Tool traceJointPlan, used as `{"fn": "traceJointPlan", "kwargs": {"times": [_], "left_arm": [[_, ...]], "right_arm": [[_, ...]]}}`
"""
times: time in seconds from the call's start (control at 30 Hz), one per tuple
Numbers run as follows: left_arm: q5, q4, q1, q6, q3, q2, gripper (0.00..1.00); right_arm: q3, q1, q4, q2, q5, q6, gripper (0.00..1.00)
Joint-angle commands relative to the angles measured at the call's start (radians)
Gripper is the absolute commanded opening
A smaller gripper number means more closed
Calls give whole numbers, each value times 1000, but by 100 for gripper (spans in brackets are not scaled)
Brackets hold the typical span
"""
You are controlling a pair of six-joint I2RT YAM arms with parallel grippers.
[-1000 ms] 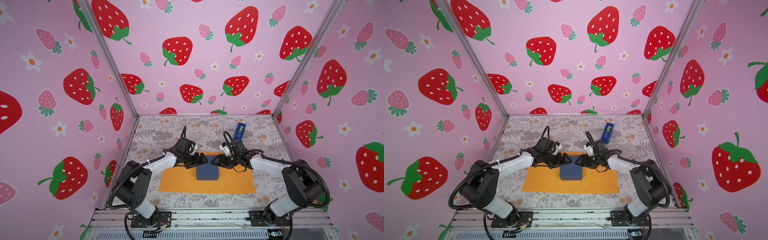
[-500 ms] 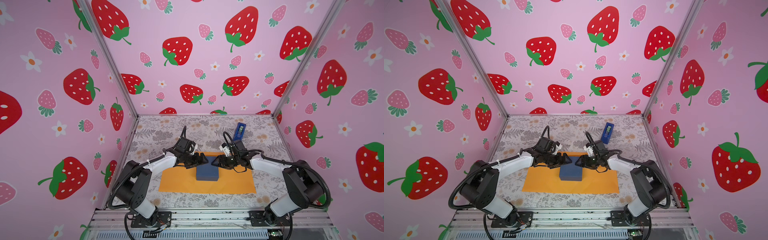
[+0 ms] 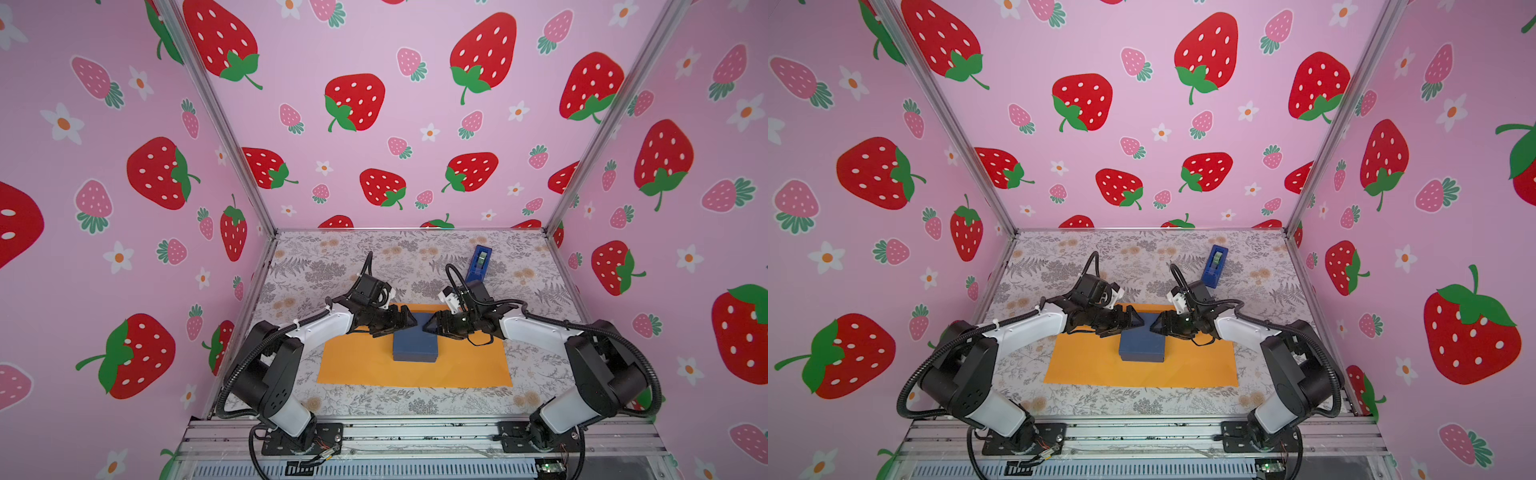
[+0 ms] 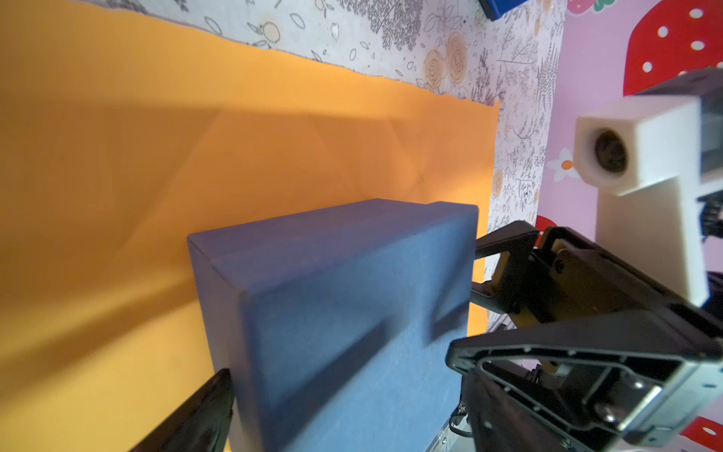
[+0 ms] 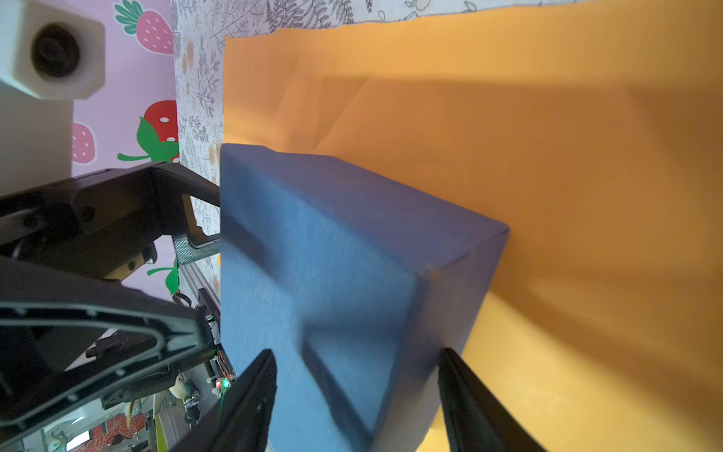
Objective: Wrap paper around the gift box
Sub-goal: 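Lower the box onto the paper and adjust its position, then release the box and move the right gripper to the paper edge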
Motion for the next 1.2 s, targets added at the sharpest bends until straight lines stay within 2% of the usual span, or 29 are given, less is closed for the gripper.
{"fn": "traceJointPlan", "kwargs": {"times": [0.0,0.5,1.17], "left_arm": [[-19,-24,0,-1,7,-35,93],[15,-16,1,-9,3,-41,93],[-10,-42,1,-1,3,-56,93]], "right_arm": [[19,7,-34,-25,34,-17,69],[37,6,-13,-16,8,-23,69],[46,6,-28,-23,23,-30,65]]}}
